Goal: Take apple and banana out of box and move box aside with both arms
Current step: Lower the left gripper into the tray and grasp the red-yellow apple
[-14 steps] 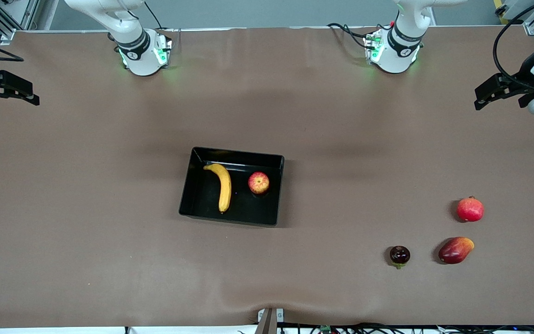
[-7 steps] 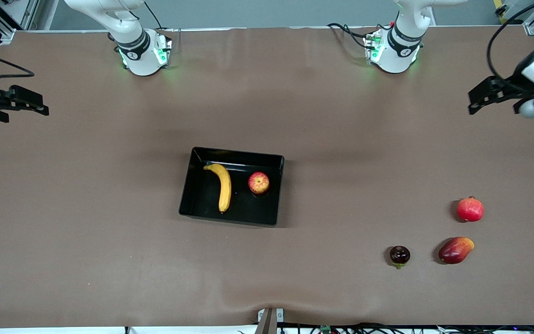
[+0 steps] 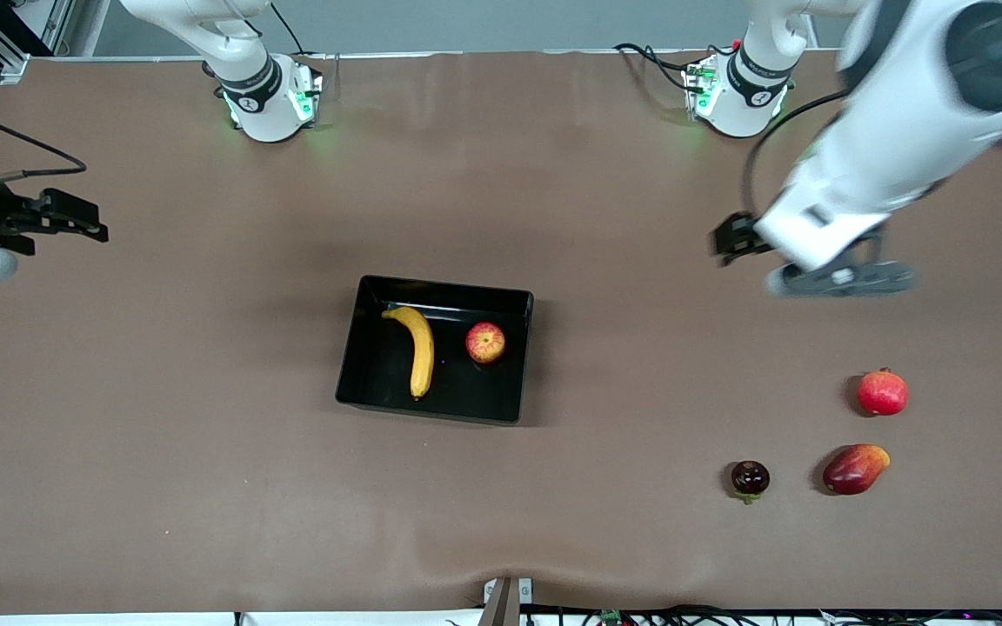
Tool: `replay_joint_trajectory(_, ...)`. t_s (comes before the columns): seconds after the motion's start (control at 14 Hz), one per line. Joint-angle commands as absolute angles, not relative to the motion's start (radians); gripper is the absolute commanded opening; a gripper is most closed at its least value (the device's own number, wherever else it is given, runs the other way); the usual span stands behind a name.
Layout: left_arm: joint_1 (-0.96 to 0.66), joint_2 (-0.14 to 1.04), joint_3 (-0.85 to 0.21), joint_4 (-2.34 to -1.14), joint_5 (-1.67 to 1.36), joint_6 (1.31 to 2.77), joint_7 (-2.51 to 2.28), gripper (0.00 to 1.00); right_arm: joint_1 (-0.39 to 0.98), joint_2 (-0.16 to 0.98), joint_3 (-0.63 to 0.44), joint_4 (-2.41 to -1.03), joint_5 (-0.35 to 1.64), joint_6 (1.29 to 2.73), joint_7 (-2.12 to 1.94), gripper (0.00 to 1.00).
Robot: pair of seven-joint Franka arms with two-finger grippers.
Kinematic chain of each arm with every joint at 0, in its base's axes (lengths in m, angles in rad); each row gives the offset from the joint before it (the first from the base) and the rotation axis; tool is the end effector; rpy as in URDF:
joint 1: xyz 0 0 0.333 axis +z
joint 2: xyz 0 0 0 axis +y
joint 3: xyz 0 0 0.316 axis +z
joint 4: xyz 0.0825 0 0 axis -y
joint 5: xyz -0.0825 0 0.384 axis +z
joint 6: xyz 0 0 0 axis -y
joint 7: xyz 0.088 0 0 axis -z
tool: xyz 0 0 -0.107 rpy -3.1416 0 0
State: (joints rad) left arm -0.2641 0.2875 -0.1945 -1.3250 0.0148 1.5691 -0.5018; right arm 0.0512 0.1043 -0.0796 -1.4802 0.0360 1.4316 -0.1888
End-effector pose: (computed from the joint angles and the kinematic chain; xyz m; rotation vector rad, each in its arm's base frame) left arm 0.5805 -0.2647 0.5712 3.1215 0.0776 -0.0817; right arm 0.5706 -0.0095 0.5970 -3.0789 -0.2507 0.2301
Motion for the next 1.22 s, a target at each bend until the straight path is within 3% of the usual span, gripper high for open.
replay_joint_trajectory(0.0, -0.369, 0.46, -0.196, -1.188, -0.029, 1.67, -0.746, 1.0, 0.072, 0.072, -0.091, -1.506, 0.032, 1.466, -0.192, 1.0)
replay_joint_trajectory(0.36, -0.526, 0.668, -0.183, -1.135, -0.029, 1.94, -1.156, 1.0, 0.081, 0.071, -0.089, -1.54, 0.034, 1.535, -0.192, 1.0)
replay_joint_trajectory(0.57, -0.625, 0.782, -0.126, -1.04, -0.029, 1.966, -1.297, 1.0, 0.083, 0.074, -0.089, -1.581, 0.04, 1.534, -0.187, 1.0)
replay_joint_trajectory(1.15, -0.784, 0.925, 0.021, -1.031, -0.028, 2.039, -1.371, 1.0, 0.077, 0.081, -0.089, -1.594, 0.064, 1.523, -0.141, 1.0)
